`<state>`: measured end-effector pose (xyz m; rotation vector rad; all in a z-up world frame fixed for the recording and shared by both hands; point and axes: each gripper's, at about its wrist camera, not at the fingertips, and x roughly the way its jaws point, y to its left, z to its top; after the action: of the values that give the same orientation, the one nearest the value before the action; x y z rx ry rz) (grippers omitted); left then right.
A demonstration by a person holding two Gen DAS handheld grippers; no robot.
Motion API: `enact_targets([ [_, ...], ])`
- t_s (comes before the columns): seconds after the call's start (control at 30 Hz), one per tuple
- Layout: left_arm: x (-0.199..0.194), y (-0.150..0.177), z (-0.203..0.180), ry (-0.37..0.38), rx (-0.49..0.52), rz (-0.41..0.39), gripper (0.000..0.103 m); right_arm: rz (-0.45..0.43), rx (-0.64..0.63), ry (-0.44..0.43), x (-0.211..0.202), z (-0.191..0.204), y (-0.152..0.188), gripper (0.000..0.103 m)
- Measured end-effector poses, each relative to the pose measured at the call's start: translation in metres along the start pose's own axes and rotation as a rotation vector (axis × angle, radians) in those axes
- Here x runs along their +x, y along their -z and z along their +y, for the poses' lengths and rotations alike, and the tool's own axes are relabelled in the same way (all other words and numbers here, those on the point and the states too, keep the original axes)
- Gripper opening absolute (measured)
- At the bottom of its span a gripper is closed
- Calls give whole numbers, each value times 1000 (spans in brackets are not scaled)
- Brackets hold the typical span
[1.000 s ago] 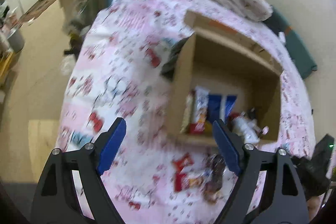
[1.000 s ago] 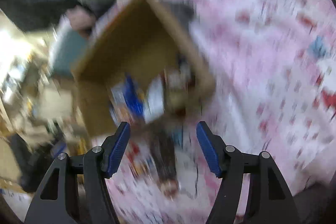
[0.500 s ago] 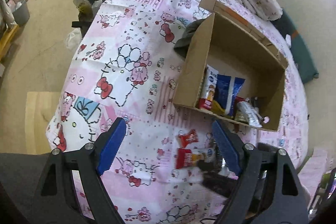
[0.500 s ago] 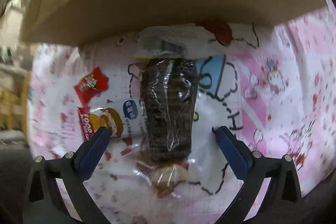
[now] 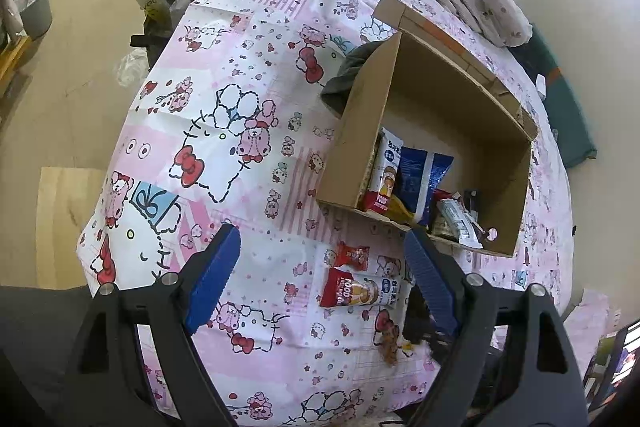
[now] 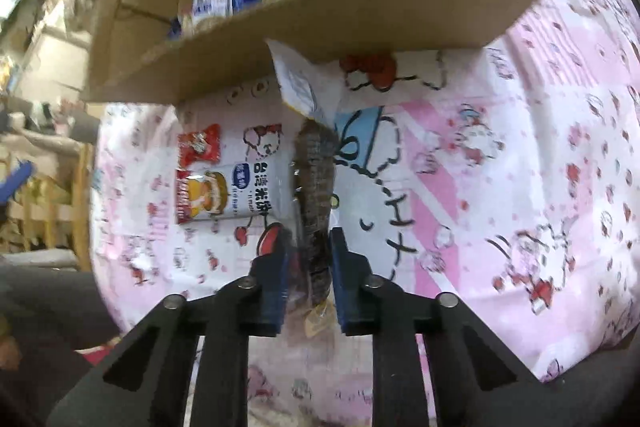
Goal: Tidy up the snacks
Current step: 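Lower the right gripper to the pile and grasp a clear-wrapped snack, then grasp a small brown wrapped candy with the left gripper while the right holds its snack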
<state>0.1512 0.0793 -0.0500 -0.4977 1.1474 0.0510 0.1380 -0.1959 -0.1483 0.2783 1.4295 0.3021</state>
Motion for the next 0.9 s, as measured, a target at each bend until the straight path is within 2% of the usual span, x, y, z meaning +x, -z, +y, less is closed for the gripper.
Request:
enact_targets([
  [0.03,1,0,1,-6,-1,3,82,-6,17,-23,-8,-5,1,8],
  [0.07,2,1,1,-12,-2,7,82,-9,20,-33,-12,-8,0,8],
  [0.13,5,2,1,-17,1,15,82,-9,28,-26,-19,-17,0,7],
  [0.2,9,5,-2,-23,20,28,82,6,14,20,-14,-12,1,8],
  [0.27,14,9,-6,-36,42,35,82,0,18,0,-12,-12,2,8],
  [0.4,19,13,-8,-68,58,40,82,-19,-65,48,-14,1,5,8],
  [0.47,22,14,-7,-84,58,42,82,-11,-59,35,-10,4,1,11],
  [0.57,27,15,-8,-89,57,52,82,14,-37,31,6,6,-11,23],
  [0.67,29,15,-12,-82,69,54,82,24,-58,62,28,17,-24,24],
  [0.73,28,17,-15,-84,94,53,82,15,-105,101,33,24,-26,13],
  [0.8,28,18,-17,-88,118,59,82,26,-115,102,32,24,-24,13],
  [0.9,32,26,-24,-80,175,93,82,15,-70,49,8,12,-18,13],
])
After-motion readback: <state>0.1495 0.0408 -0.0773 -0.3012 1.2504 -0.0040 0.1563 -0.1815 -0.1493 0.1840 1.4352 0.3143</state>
